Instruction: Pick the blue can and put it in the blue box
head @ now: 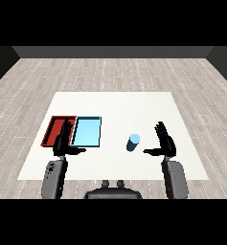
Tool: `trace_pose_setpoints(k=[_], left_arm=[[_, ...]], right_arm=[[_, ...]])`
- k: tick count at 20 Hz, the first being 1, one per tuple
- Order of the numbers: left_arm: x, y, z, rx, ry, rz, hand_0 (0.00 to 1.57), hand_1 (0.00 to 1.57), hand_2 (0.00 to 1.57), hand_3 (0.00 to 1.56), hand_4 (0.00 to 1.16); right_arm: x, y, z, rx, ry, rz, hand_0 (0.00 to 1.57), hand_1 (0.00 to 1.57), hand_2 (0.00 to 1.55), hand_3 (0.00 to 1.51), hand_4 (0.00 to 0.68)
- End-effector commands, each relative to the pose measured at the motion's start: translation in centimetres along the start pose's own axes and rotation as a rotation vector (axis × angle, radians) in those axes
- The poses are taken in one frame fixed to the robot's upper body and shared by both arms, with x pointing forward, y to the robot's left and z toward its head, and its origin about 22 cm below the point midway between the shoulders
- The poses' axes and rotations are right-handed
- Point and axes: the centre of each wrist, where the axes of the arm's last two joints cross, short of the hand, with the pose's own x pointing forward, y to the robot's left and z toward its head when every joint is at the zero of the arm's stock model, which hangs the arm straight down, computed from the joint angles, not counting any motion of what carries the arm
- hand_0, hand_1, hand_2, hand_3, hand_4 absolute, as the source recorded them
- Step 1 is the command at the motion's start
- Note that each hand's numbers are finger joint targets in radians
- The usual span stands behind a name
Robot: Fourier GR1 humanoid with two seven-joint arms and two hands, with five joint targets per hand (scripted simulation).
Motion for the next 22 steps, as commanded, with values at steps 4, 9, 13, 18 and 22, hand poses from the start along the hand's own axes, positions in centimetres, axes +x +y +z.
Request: trace_pose_setpoints(k=[4,9,13,18,22], left_arm=[[-0.2,1.1,0.0,-0.017,-0.192,0.067,0.00,0.00,0.00,0.00,0.00],[-1.0,-1.7,-1.8,-0.023,-0.187,0.065,0.00,0.00,0.00,0.00,0.00],[-2.4,1.6,-0.4,-0.009,-0.181,0.060,0.00,0.00,0.00,0.00,0.00],[-0.3,1.2,0.5,-0.005,-0.193,0.062,0.00,0.00,0.00,0.00,0.00],[2.0,0.5,0.0,-0.008,-0.202,0.061,0.00,0.00,0.00,0.00,0.00]], right_arm=[[0.0,-0.3,0.5,0.063,-0.097,-0.087,0.00,0.00,0.00,0.00,0.000],[1.3,-0.8,0.5,0.059,-0.099,-0.101,0.00,0.00,0.00,0.00,0.000],[-1.3,-0.7,0.3,0.062,-0.079,-0.106,0.00,0.00,0.00,0.00,0.000],[0.6,-0.9,-0.4,0.090,-0.069,-0.138,0.00,0.00,0.00,0.00,0.000],[-0.3,1.4,-0.5,0.065,-0.084,-0.161,0.00,0.00,0.00,0.00,0.000]])
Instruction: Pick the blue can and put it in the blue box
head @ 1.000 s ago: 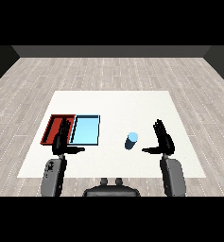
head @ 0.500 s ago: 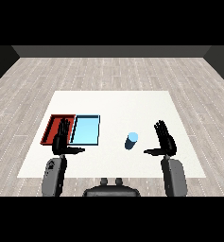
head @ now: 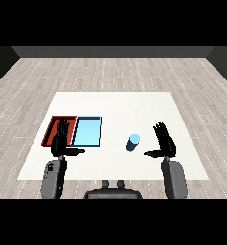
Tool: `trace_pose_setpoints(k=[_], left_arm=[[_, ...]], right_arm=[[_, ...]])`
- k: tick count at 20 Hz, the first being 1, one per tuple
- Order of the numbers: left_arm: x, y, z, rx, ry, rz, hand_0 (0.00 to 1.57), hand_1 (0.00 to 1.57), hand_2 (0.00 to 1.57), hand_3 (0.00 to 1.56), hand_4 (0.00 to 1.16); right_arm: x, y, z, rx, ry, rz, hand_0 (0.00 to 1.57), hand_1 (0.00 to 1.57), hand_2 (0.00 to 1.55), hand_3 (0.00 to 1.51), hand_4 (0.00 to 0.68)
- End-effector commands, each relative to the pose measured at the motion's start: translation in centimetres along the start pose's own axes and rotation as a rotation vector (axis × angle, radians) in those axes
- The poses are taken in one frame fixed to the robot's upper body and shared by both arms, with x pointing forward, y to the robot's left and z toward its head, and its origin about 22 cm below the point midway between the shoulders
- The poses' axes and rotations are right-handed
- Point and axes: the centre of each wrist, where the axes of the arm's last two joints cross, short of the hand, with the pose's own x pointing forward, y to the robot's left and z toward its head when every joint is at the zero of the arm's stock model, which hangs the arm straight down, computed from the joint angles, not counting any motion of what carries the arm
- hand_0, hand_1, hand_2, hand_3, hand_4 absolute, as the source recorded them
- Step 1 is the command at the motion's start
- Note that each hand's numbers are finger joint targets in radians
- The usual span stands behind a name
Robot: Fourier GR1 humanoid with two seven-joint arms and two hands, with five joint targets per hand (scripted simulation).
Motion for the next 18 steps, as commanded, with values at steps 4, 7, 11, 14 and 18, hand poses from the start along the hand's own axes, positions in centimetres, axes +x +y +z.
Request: trace_pose_setpoints(k=[4,7,11,14,18], left_arm=[[-0.3,-0.3,1.4,-0.001,-0.002,0.009,0.00,0.00,0.00,0.00,0.00],[0.8,-1.5,0.4,0.013,-0.004,0.034,0.00,0.00,0.00,0.00,0.00],[-0.5,1.2,1.3,0.008,-0.019,0.018,0.00,0.00,0.00,0.00,0.00],[-0.3,-0.3,2.2,0.025,-0.013,0.012,0.00,0.00,0.00,0.00,0.00],[1.7,0.0,-0.6,0.007,-0.010,0.030,0.00,0.00,0.00,0.00,0.00]], right_arm=[[-0.6,2.3,-1.4,-0.007,0.031,-0.060,0.00,0.00,0.00,0.00,0.000],[-1.6,4.1,-0.7,-0.046,0.047,-0.085,0.00,0.00,0.00,0.00,0.000],[-2.3,4.4,-2.1,-0.024,0.040,-0.104,0.00,0.00,0.00,0.00,0.000],[-2.7,3.7,-1.7,-0.046,0.067,-0.151,0.00,0.00,0.00,0.00,0.000],[-5.7,4.9,-0.5,-0.062,0.094,-0.155,0.00,0.00,0.00,0.00,0.000]])
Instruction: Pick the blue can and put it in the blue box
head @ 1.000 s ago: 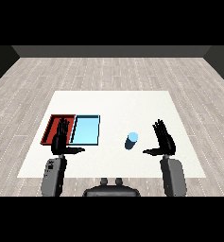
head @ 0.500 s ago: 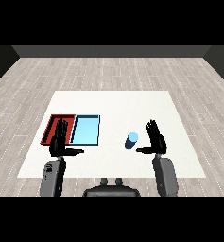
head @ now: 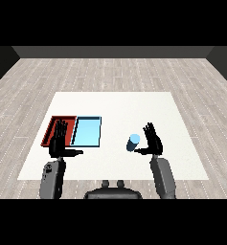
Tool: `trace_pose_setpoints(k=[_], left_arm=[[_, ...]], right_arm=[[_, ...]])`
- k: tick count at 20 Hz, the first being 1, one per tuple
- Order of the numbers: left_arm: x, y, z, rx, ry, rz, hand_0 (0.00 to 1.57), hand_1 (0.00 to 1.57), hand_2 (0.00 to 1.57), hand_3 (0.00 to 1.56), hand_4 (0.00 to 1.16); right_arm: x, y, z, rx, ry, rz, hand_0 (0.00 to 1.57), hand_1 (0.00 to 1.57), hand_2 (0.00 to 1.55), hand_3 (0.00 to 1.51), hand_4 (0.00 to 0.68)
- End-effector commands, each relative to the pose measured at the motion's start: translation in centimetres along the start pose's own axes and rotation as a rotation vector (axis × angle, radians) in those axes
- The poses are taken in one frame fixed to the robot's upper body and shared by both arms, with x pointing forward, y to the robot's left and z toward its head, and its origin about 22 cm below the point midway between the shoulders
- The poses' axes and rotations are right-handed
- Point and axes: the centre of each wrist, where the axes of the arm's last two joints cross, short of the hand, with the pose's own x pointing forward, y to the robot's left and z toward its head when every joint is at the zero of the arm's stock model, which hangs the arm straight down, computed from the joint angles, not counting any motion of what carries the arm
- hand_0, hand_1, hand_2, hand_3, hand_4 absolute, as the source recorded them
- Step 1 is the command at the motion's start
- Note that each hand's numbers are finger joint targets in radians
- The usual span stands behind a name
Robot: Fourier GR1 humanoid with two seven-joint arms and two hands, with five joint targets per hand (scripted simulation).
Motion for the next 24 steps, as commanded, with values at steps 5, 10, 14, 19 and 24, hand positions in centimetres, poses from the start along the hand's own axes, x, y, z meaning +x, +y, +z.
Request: trace_pose_setpoints(k=[5,10,14,19,24], left_arm=[[-1.6,-0.2,1.7,0.010,0.004,-0.017,0.00,0.00,0.00,0.00,0.00],[-0.5,0.7,2.0,0.020,0.017,-0.023,0.00,0.00,0.00,0.00,0.00],[0.6,-1.5,0.0,-0.001,-0.004,0.000,0.00,0.00,0.00,0.00,0.00],[-0.5,-0.1,1.4,-0.007,0.006,-0.001,0.00,0.00,0.00,0.00,0.00],[0.6,-0.6,1.2,0.024,0.007,-0.010,0.00,0.00,0.00,0.00,0.00]], right_arm=[[-2.1,1.7,-0.1,-0.010,0.015,-0.030,0.00,0.00,0.00,0.00,0.000],[-4.3,1.2,-0.1,-0.026,0.058,-0.037,0.00,0.00,0.00,0.00,0.000],[-4.3,0.1,-0.1,-0.006,0.059,-0.050,0.00,0.00,0.00,0.00,0.000],[-5.3,1.8,-1.3,-0.010,0.061,-0.052,0.00,0.00,0.00,0.00,0.000],[-4.0,2.0,-1.6,-0.002,0.097,-0.067,0.00,0.00,0.00,0.00,0.000]])
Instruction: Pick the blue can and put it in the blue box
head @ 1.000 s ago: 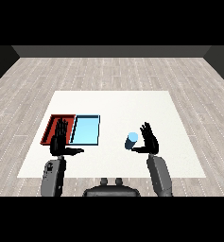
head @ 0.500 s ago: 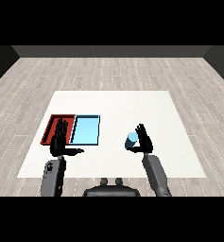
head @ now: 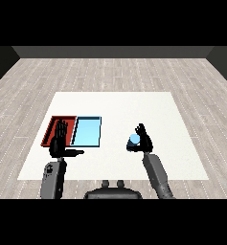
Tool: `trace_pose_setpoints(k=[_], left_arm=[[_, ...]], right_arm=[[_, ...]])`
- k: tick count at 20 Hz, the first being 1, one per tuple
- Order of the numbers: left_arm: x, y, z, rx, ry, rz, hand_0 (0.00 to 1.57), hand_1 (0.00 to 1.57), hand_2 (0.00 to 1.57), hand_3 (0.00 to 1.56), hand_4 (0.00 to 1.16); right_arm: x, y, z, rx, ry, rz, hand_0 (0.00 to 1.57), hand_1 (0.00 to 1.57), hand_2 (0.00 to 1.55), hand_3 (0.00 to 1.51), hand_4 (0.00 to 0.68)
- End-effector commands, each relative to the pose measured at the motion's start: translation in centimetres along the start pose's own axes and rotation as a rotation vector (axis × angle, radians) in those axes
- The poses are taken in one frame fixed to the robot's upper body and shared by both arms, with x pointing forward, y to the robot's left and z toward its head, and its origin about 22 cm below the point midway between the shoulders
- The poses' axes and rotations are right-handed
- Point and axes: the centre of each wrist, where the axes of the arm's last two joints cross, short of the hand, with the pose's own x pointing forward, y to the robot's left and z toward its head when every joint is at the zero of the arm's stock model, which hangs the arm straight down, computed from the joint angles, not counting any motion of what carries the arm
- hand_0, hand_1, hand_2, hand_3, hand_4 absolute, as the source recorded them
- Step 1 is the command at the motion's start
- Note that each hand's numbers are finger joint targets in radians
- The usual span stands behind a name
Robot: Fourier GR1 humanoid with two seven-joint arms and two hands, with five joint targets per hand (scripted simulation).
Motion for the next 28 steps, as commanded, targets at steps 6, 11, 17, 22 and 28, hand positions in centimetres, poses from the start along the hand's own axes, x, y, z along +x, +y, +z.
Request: trace_pose_setpoints(k=[6,11,17,22,28], left_arm=[[0.2,0.5,-0.2,0.000,-0.003,0.006,0.00,0.00,0.00,0.00,0.00],[0.3,1.7,-0.7,0.004,0.006,0.021,0.00,0.00,0.00,0.00,0.00],[0.3,1.0,-0.2,-0.006,-0.002,0.016,0.00,0.00,0.00,0.00,0.00],[-1.1,2.0,0.7,0.010,0.011,0.009,0.00,0.00,0.00,0.00,0.00],[0.4,-0.3,0.1,-0.041,0.024,-0.024,0.00,0.00,0.00,0.00,0.00]], right_arm=[[-1.7,-0.3,-2.0,0.016,0.039,-0.002,0.00,0.00,0.00,0.00,0.000],[-2.3,0.8,-2.1,0.003,0.061,0.032,0.00,0.00,0.00,0.00,0.000],[-1.8,1.6,-3.4,-0.207,0.006,0.233,1.50,1.50,1.47,1.43,0.647],[-2.5,1.9,-2.8,-0.198,0.082,0.303,1.51,1.51,1.48,1.43,0.620],[1.5,3.1,-4.1,-0.169,0.002,0.308,1.49,1.49,1.46,1.41,0.645]])
